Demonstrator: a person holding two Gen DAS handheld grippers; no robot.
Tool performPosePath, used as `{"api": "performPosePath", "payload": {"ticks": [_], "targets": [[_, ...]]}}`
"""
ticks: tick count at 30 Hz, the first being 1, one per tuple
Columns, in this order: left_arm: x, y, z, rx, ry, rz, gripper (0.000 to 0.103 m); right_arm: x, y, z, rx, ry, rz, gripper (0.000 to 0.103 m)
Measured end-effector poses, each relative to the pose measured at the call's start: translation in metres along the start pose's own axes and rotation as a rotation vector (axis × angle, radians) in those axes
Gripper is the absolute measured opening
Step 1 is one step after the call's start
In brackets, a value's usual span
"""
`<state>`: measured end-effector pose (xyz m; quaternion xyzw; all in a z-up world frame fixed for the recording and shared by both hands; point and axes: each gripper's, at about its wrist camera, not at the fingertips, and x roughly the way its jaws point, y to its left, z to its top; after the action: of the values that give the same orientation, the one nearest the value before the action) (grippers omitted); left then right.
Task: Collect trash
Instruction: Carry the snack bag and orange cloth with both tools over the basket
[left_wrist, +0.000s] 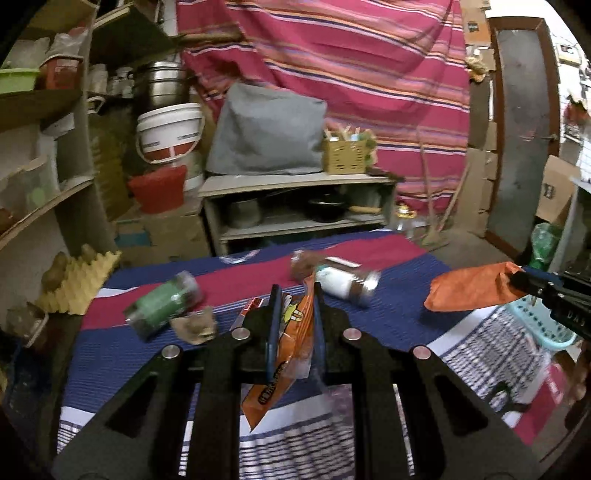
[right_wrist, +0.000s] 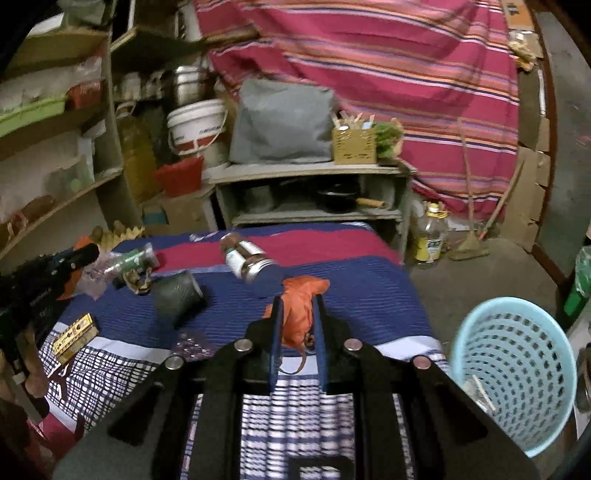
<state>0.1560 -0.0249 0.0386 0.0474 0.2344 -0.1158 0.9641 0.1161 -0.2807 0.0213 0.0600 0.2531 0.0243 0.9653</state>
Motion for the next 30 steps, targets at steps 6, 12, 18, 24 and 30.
{"api": "performPosePath", "payload": {"ticks": [6, 12, 18, 24, 30], "targets": [[0.000, -0.056, 0.008, 0.063, -0.007, -0.047, 0.015, -0.036, -0.052, -0.004, 0.053, -0.056, -0.067, 0.016], [0.001, -0.120, 0.013, 0.103, -0.029, -0.147, 0.014, -0.065, -0.103, -0.015, 0.102, -0.084, -0.150, 0.016], [0.007, -0.180, 0.013, 0.145, -0.033, -0.255, 0.014, -0.086, -0.153, -0.026, 0.150, -0.111, -0.245, 0.016], [0.012, -0.244, 0.009, 0.224, -0.041, -0.328, 0.014, -0.095, -0.200, -0.042, 0.219, -0.111, -0.311, 0.016], [0.013, -0.298, 0.009, 0.258, -0.068, -0.402, 0.014, -0.104, -0.225, -0.050, 0.235, -0.107, -0.342, 0.016]]}}
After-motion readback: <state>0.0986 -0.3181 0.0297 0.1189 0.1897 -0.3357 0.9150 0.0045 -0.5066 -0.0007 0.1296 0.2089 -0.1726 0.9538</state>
